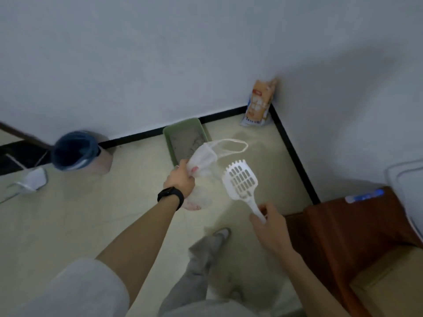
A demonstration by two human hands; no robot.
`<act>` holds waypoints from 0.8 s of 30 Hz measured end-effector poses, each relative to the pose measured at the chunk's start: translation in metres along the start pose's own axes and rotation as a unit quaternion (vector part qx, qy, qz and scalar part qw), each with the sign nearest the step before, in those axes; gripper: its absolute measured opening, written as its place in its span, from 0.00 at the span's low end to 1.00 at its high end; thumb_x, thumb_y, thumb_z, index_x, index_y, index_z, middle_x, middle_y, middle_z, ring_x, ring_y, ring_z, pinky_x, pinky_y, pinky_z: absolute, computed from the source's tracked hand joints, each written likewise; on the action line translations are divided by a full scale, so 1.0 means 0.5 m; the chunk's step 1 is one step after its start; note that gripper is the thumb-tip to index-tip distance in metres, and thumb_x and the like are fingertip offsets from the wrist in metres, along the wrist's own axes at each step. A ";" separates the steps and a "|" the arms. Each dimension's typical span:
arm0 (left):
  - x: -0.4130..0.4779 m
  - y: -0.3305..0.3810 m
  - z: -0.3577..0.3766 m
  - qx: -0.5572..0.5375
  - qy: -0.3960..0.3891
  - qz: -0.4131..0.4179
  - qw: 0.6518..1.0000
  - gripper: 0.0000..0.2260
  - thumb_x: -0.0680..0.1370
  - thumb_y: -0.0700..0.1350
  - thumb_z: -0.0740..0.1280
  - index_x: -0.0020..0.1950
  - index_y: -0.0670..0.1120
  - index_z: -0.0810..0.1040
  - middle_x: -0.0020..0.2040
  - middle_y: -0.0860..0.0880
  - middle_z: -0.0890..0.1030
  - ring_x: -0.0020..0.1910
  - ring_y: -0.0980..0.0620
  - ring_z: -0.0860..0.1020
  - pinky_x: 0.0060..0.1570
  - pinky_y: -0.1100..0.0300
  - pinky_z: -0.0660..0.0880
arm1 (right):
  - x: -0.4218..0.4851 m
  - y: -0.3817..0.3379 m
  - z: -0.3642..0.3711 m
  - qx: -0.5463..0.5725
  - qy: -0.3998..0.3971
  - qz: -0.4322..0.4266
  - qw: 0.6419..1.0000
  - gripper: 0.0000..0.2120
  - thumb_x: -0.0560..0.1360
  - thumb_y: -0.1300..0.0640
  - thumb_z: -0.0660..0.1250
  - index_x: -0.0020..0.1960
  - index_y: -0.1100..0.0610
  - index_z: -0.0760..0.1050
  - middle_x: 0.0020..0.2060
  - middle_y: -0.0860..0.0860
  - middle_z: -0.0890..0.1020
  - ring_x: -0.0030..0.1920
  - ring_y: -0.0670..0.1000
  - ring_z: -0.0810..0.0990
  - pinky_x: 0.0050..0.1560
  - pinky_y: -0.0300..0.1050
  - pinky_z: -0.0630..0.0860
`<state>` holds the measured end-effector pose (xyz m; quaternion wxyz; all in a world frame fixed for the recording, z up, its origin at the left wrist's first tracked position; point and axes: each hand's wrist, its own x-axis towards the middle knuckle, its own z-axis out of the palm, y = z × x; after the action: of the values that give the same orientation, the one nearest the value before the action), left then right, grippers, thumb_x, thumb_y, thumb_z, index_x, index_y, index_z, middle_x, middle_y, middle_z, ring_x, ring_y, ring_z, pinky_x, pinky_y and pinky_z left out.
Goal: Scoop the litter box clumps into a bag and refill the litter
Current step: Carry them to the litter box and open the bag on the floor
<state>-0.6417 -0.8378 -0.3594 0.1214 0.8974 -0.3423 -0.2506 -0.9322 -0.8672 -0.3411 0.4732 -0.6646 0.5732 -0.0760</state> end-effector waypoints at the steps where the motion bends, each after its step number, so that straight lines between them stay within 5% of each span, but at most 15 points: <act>1: -0.038 -0.016 -0.031 -0.021 0.018 -0.010 1.000 0.14 0.80 0.55 0.57 0.65 0.54 0.65 0.52 0.45 0.78 0.45 0.42 0.77 0.43 0.48 0.78 | -0.023 -0.016 -0.013 0.014 0.006 -0.021 1.000 0.06 0.73 0.55 0.70 0.43 0.49 0.72 0.36 0.47 0.80 0.36 0.46 0.79 0.34 0.41 0.72; 6: -0.261 -0.174 -0.157 -0.081 0.075 -0.085 0.990 0.17 0.81 0.59 0.55 0.67 0.54 0.64 0.53 0.45 0.79 0.46 0.42 0.77 0.44 0.50 0.76 | -0.150 -0.093 -0.040 0.058 0.005 -0.076 0.995 0.07 0.74 0.55 0.68 0.41 0.45 0.72 0.32 0.47 0.78 0.31 0.43 0.76 0.29 0.36 0.71; 9: -0.373 -0.290 -0.225 -0.123 0.117 -0.143 0.975 0.18 0.80 0.60 0.56 0.68 0.55 0.64 0.52 0.45 0.79 0.44 0.42 0.77 0.41 0.51 0.76 | -0.206 -0.150 -0.017 0.053 -0.035 -0.099 0.993 0.05 0.74 0.52 0.67 0.43 0.45 0.71 0.33 0.47 0.79 0.30 0.45 0.76 0.33 0.47 0.73; 17: -0.527 -0.491 -0.323 -0.189 0.216 -0.209 0.935 0.18 0.80 0.55 0.60 0.67 0.51 0.67 0.50 0.46 0.80 0.40 0.47 0.75 0.35 0.56 0.70 | -0.291 -0.317 0.113 0.059 -0.114 -0.144 0.981 0.05 0.74 0.52 0.69 0.43 0.48 0.73 0.34 0.47 0.79 0.28 0.47 0.76 0.32 0.51 0.76; 24: -0.522 -0.626 -0.381 -0.203 0.208 -0.195 0.937 0.16 0.78 0.51 0.63 0.65 0.53 0.68 0.46 0.50 0.77 0.40 0.47 0.76 0.36 0.57 0.71 | -0.301 -0.449 0.285 0.080 -0.109 -0.120 0.983 0.05 0.73 0.51 0.70 0.45 0.48 0.75 0.31 0.46 0.80 0.25 0.44 0.76 0.25 0.35 0.73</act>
<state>-0.5340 -0.4222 -0.2245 0.3182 0.9349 -0.0699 -0.1408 -0.7355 -0.6879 -0.1908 0.5719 -0.6929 0.4263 -0.1053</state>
